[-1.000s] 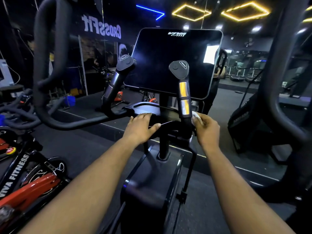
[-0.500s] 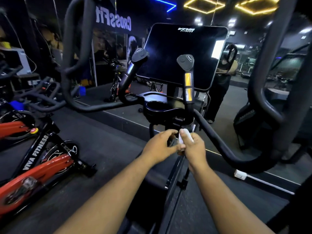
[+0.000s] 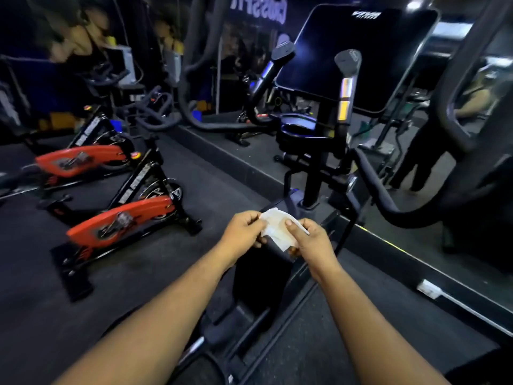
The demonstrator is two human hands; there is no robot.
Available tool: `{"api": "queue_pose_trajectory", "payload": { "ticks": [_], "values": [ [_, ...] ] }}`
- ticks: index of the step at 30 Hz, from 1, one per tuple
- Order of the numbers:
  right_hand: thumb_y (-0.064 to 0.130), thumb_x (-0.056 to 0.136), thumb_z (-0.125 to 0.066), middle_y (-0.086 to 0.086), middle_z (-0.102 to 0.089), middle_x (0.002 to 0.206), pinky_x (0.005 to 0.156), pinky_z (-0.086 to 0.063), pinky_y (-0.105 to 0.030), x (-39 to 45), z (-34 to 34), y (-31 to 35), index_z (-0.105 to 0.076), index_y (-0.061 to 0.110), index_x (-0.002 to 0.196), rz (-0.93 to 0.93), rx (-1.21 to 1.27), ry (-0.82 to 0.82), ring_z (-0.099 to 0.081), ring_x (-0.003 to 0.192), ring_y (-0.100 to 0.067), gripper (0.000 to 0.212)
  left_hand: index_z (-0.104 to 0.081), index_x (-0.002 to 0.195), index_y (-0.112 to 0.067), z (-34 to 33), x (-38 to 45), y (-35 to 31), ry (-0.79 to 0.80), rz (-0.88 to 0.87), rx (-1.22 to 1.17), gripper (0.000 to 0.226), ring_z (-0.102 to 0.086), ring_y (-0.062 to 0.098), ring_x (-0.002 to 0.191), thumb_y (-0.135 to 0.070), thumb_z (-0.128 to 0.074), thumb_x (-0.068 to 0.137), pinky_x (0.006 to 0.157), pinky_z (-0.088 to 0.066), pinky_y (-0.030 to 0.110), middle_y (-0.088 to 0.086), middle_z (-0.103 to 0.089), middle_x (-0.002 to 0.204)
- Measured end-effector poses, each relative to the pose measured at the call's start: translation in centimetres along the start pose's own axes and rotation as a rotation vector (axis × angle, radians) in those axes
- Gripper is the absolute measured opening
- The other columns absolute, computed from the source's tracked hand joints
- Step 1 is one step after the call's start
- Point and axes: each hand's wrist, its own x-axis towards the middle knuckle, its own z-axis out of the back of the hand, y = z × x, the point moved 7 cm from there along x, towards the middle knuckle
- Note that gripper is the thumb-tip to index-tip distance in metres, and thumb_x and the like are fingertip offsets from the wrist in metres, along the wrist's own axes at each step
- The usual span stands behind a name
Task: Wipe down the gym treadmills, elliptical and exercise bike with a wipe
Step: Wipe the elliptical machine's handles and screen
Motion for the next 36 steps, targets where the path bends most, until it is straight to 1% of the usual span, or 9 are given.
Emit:
{"api": "queue_pose_trajectory", "payload": {
  "ticks": [6, 10, 14, 17, 20, 25, 28, 33, 36],
  "values": [
    [0.034, 0.095, -0.070, -0.004, -0.061, 0.071, 0.067, -0.045, -0.039, -8.9, -3.4, -6.6, -0.061, 0.007, 0.082, -0.044, -0.039, 0.151, -0.053, 0.068, -0.020, 0.032, -0.067, 0.092, -0.016, 2.6, -11.4, 5.4, -0.198, 0.224, -0.203, 0.023, -0.064, 0.022, 0.071, -0.015, -0.047, 0.103, 0.065, -0.059, 0.038, 0.003, -0.067, 0.082],
    [0.020, 0.095, -0.070, 0.001, -0.073, 0.093, 0.077, -0.055, -0.033, -14.8, -6.8, -9.7, -0.067, 0.010, 0.102, -0.001, -0.078, 0.207, -0.067, 0.082, -0.010, 0.012, -0.065, 0.088, -0.017, 4.0, -18.5, 8.0, -0.251, 0.245, -0.155, 0.022, -0.064, 0.016, 0.073, -0.026, -0.053, 0.105, 0.065, -0.053, 0.035, -0.001, -0.068, 0.080],
    [0.016, 0.092, -0.075, -0.001, -0.074, 0.106, 0.082, -0.058, -0.030, -21.1, -10.9, -10.4, -0.064, 0.011, 0.118, 0.007, -0.046, 0.322, -0.071, 0.096, -0.015, 0.029, -0.065, 0.091, -0.017, 6.8, -25.1, 8.9, -0.293, 0.245, -0.032, 0.019, -0.064, 0.010, 0.071, -0.030, -0.059, 0.103, 0.064, -0.053, 0.031, -0.007, -0.069, 0.077],
    [0.029, 0.087, -0.076, -0.001, -0.075, 0.098, 0.077, -0.057, -0.037, -24.2, -13.5, -10.0, -0.066, 0.018, 0.110, 0.040, -0.087, 0.369, -0.071, 0.090, -0.016, 0.027, -0.067, 0.101, -0.011, 9.0, -29.1, 8.8, -0.326, 0.249, -0.052, 0.019, -0.064, 0.011, 0.066, -0.027, -0.058, 0.105, 0.060, -0.054, 0.030, 0.000, -0.069, 0.079],
    [0.026, 0.093, -0.073, -0.006, -0.075, 0.088, 0.071, -0.056, -0.046, -27.1, -16.3, -9.3, -0.069, 0.017, 0.095, 0.007, -0.062, 0.387, -0.068, 0.078, -0.015, 0.010, -0.066, 0.106, -0.001, 11.9, -33.5, 9.3, -0.394, 0.268, -0.048, 0.024, -0.062, 0.008, 0.056, -0.023, -0.055, 0.106, 0.051, -0.052, 0.023, 0.005, -0.067, 0.077],
    [0.022, 0.098, -0.068, -0.011, -0.076, 0.087, 0.063, -0.054, -0.033, -33.8, -24.2, -7.5, -0.067, 0.005, 0.096, -0.046, -0.009, 0.542, -0.069, 0.073, -0.015, 0.016, -0.066, 0.098, 0.002, 20.3, -42.1, 10.6, -0.525, 0.298, -0.067, 0.040, -0.067, 0.026, 0.059, -0.036, -0.056, 0.105, 0.058, -0.056, 0.036, 0.024, -0.067, 0.075],
    [0.024, 0.098, -0.067, -0.007, -0.073, 0.077, 0.056, -0.050, -0.025, -39.6, -31.5, -6.5, -0.066, 0.004, 0.091, -0.053, -0.026, 0.627, -0.065, 0.066, -0.010, 0.021, -0.067, 0.098, 0.002, 27.0, -49.9, 12.1, -0.637, 0.331, -0.115, 0.049, -0.069, 0.028, 0.062, -0.044, -0.053, 0.104, 0.066, -0.059, 0.041, 0.020, -0.071, 0.074],
    [0.035, 0.094, -0.072, -0.006, -0.065, 0.065, 0.056, -0.043, -0.033, -50.2, -44.4, -7.3, -0.061, 0.002, 0.075, -0.056, -0.112, 0.743, -0.058, 0.059, -0.015, 0.040, -0.061, 0.105, -0.008, 37.7, -63.3, 16.1, -0.831, 0.400, -0.085, 0.060, -0.071, 0.025, 0.078, -0.066, -0.061, 0.090, 0.076, -0.058, 0.041, 0.010, -0.073, 0.089],
    [0.035, 0.092, -0.073, 0.000, -0.062, 0.059, 0.055, -0.041, -0.030, -56.1, -51.1, -7.2, -0.061, 0.010, 0.067, -0.050, -0.172, 0.830, -0.055, 0.055, -0.012, 0.038, -0.051, 0.126, -0.022, 42.2, -68.8, 16.8, -0.702, 0.324, 0.086, 0.072, -0.058, 0.011, 0.105, -0.063, -0.078, 0.074, 0.091, -0.051, 0.031, -0.004, -0.056, 0.119]
  ]
}}
